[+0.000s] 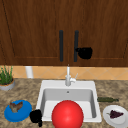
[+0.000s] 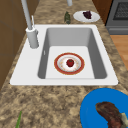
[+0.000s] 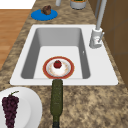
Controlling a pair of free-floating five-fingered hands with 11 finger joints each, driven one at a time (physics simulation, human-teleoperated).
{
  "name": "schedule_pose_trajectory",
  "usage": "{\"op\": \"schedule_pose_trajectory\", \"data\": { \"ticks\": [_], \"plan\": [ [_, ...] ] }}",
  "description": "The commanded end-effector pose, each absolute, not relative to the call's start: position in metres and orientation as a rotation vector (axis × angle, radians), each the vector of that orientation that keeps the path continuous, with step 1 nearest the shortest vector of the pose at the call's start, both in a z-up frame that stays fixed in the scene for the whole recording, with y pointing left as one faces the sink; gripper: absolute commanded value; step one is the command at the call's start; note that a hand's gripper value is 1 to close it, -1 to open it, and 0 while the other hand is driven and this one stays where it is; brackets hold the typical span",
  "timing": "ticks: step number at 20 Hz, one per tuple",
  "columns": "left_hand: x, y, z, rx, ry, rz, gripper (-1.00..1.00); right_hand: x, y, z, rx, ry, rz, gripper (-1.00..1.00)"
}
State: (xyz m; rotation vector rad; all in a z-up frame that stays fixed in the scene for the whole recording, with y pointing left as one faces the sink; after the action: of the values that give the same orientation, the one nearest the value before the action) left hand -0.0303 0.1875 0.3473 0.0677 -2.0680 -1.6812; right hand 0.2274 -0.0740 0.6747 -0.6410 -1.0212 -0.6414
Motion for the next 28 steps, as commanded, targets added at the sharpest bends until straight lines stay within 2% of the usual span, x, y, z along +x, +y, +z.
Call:
{"op": "schedule_pose_trajectory", "data": {
  "ticks": [1, 16, 24, 28],
  "plan": [
    [-0.030, 0.188, 0.347, 0.068, -2.068, -1.681, 0.00, 0.198, -0.068, 0.681, -0.614, -1.020, -0.632, -1.00],
    [-0.030, 0.188, 0.347, 0.068, -2.068, -1.681, 0.00, 0.108, -0.047, 0.733, -0.616, -1.011, -0.631, -1.00],
    [-0.030, 0.188, 0.347, 0.068, -2.068, -1.681, 0.00, 0.161, -0.023, 0.729, -0.696, -1.049, -0.775, -1.00],
    [-0.030, 0.188, 0.347, 0.068, -2.068, -1.681, 0.00, 0.194, -0.012, 0.712, -0.709, -1.023, -0.762, -1.00]
  ]
}}
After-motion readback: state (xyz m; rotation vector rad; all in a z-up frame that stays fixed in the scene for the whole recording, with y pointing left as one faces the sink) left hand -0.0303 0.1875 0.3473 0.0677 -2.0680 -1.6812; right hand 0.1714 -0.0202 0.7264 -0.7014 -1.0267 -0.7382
